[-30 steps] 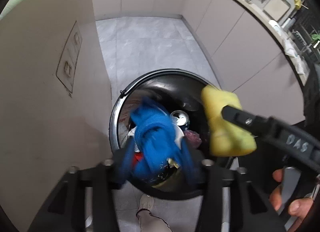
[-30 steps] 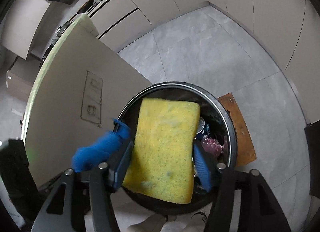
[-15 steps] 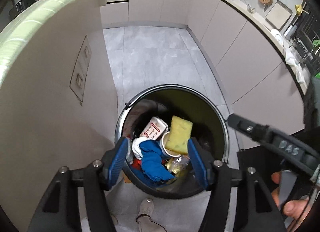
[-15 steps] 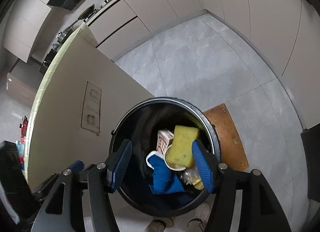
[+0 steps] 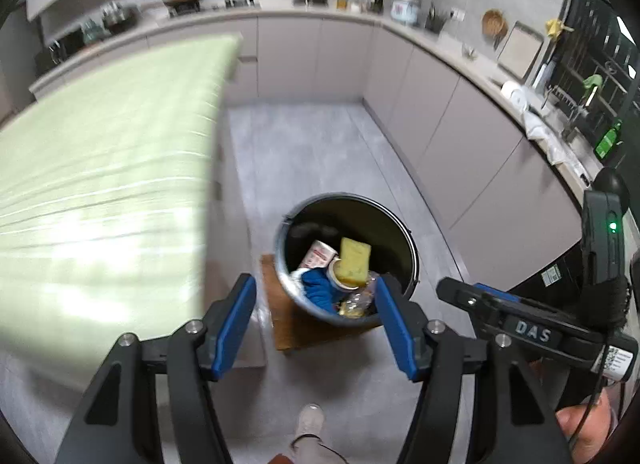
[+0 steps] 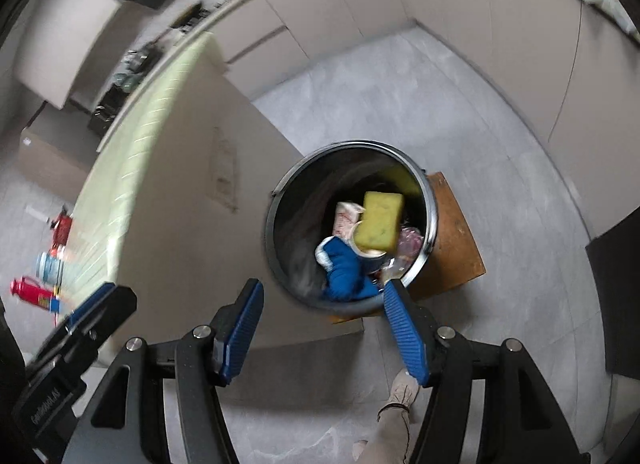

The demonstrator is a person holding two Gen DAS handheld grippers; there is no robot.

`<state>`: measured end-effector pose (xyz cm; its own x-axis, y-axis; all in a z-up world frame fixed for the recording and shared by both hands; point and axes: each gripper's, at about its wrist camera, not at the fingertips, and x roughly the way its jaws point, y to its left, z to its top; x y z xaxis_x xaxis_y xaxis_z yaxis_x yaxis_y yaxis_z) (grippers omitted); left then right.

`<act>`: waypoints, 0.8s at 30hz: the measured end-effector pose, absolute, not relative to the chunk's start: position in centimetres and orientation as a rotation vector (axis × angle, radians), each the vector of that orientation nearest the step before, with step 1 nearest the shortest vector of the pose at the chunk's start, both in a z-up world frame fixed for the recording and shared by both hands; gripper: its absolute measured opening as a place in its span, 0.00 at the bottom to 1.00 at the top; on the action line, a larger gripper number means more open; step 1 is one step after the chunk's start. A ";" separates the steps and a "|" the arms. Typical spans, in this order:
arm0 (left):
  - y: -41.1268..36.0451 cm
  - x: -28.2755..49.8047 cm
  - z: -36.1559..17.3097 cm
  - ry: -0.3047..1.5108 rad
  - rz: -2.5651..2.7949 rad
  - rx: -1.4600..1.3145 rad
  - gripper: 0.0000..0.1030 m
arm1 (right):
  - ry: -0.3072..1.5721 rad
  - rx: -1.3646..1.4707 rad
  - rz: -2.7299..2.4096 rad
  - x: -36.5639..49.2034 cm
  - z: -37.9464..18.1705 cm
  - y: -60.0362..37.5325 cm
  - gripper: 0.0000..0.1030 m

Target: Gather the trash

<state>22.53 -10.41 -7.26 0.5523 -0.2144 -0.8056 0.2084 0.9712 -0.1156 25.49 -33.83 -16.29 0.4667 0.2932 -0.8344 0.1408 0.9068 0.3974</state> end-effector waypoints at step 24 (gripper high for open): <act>-0.2 0.8 1.9 0.706 0.009 -0.041 0.88 | 0.730 0.106 0.110 -3.5 1.3 -19.4 0.78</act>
<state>0.83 -0.25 1.86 0.7612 -0.0054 -0.6485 -0.0224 0.9991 -0.0347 -3.47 -19.40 1.29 0.7396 0.1373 -0.6589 -0.0636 0.9888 0.1346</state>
